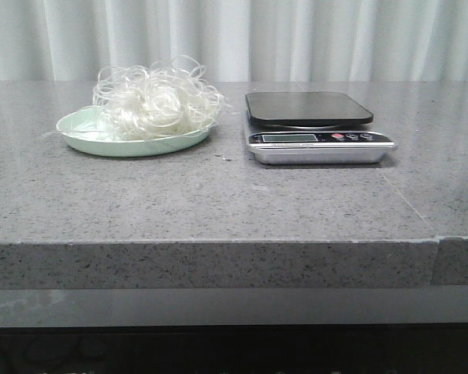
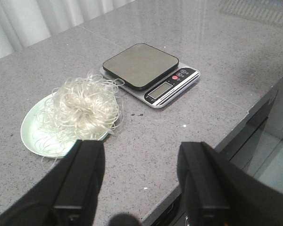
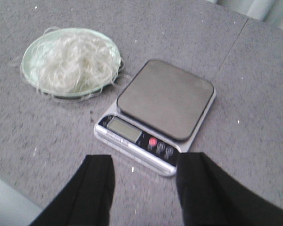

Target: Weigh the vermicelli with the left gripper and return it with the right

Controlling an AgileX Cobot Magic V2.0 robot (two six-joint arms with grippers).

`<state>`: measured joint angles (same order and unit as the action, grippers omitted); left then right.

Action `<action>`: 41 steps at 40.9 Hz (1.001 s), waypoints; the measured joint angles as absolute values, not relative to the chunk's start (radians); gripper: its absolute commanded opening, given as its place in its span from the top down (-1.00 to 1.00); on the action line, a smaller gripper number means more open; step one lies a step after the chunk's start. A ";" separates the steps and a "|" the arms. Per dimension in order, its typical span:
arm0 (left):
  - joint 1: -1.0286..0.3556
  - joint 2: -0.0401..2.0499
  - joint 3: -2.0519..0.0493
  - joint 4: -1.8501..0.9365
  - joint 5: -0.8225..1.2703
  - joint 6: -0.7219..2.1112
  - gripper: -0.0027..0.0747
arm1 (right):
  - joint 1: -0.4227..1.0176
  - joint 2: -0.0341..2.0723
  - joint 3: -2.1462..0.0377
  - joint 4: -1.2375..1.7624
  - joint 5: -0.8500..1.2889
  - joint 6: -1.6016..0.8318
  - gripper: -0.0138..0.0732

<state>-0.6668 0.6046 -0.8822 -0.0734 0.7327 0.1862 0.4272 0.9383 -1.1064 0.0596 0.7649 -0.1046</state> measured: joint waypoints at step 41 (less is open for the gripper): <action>-0.667 0.605 -0.882 -0.091 0.731 0.186 0.56 | 0.427 0.454 -0.752 0.060 0.803 -0.105 0.33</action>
